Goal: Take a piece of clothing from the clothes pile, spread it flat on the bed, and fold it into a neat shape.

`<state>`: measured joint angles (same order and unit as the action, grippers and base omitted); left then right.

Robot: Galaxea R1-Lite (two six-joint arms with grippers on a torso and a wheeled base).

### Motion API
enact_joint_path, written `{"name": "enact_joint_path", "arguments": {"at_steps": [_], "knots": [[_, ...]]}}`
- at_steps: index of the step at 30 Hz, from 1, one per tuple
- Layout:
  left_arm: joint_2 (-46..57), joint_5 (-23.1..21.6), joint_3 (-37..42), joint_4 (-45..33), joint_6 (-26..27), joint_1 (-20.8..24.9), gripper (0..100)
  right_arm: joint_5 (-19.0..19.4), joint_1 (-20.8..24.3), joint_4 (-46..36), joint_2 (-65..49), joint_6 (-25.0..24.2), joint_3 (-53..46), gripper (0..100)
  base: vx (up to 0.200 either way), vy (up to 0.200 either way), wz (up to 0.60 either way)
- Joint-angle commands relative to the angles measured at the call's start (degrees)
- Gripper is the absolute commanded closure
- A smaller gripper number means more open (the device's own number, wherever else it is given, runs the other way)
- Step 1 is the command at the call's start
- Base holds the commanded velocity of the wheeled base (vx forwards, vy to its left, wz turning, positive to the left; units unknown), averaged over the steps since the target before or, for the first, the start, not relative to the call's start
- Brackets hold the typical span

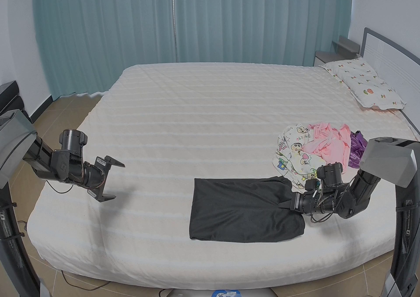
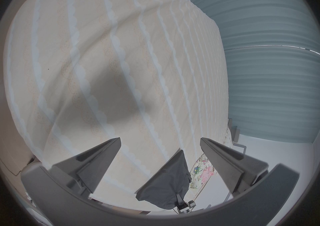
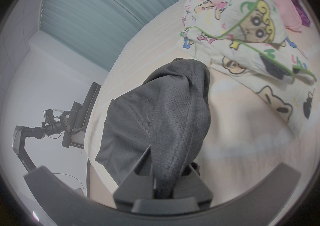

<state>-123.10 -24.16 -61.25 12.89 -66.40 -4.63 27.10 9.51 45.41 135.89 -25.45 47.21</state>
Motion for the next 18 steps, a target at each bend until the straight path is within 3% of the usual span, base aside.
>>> {"name": "enact_joint_path", "arguments": {"at_steps": [1,18], "knots": [[-0.03,-0.01,-0.01,0.03,-0.04,-0.03,0,0.94,-2.04,0.03,-2.91,0.58,-3.01,100,0.000,0.000,0.00],[-0.03,-0.27,0.43,-0.32,2.24,0.15,0,3.57,-10.48,0.03,-5.11,4.62,-9.07,100,0.000,0.000,0.00]]}}
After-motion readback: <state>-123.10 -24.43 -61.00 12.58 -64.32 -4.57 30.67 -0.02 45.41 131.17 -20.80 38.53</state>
